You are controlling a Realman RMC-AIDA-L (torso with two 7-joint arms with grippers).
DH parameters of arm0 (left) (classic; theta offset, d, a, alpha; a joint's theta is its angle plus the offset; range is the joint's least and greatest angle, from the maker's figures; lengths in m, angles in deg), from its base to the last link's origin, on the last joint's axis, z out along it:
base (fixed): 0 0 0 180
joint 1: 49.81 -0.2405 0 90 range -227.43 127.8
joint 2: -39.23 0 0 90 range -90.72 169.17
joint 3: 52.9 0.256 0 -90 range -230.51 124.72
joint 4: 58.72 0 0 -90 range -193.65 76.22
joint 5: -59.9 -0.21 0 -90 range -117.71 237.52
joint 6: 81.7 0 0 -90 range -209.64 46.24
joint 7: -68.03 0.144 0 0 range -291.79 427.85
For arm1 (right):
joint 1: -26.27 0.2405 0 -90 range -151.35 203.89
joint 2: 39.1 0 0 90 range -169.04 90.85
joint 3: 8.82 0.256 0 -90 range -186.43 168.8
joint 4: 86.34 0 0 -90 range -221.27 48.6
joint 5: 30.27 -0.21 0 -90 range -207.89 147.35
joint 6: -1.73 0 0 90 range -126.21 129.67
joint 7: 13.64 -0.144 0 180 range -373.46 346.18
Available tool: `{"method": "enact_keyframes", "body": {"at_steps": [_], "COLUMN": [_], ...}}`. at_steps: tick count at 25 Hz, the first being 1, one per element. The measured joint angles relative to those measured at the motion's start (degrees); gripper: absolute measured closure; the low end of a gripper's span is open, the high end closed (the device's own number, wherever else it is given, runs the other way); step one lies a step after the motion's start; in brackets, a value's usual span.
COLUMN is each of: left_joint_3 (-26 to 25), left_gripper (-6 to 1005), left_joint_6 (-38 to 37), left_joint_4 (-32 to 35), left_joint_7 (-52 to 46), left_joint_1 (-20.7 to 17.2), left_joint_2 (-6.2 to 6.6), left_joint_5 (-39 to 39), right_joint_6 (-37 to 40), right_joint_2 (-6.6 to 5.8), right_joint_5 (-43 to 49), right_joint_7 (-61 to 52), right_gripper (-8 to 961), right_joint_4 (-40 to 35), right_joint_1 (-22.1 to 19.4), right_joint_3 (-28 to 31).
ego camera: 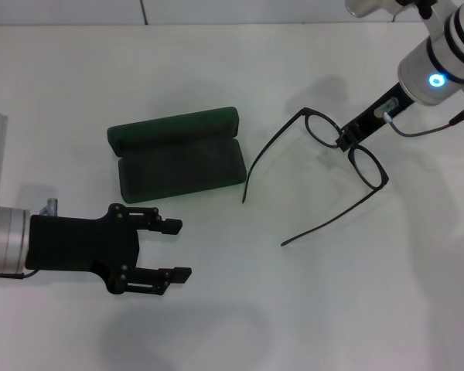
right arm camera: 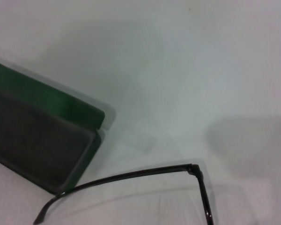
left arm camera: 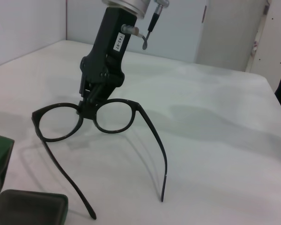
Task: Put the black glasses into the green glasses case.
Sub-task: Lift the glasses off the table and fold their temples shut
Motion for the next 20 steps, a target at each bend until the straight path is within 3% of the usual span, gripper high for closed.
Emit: {"method": "enact_keyframes", "body": {"at_steps": [5, 10, 14, 20], "left_joint_3": [-0.82, -4.20, -4.52, -4.36], "left_gripper": [267, 269, 267, 263], "left_joint_6": [-0.03, -0.28, -0.37, -0.55], "left_joint_4": [-0.02, -1.28, -3.87, -8.73], "left_joint_7": [-0.77, -5.73, -10.37, -11.63], "left_joint_1": [-0.17, -0.08, 0.50, 1.89], "left_joint_2": [-0.09, -0.99, -1.21, -1.35], "left_joint_5": [0.40, 0.65, 0.98, 1.95], "right_joint_6": [0.73, 2.45, 5.36, 7.01], "right_joint_2": [-0.36, -1.64, -2.51, -2.44], "right_joint_5": [-0.76, -7.78, -13.76, -24.71], "right_joint_7": [0.01, 1.03, 6.16, 17.80], "right_gripper": [893, 893, 893, 893], "right_joint_4": [-2.13, -10.68, -12.61, -12.39], "right_joint_1": [-2.10, -9.30, -12.92, -17.49], "right_joint_3": [0.55, 1.55, 7.96, 16.00]}}
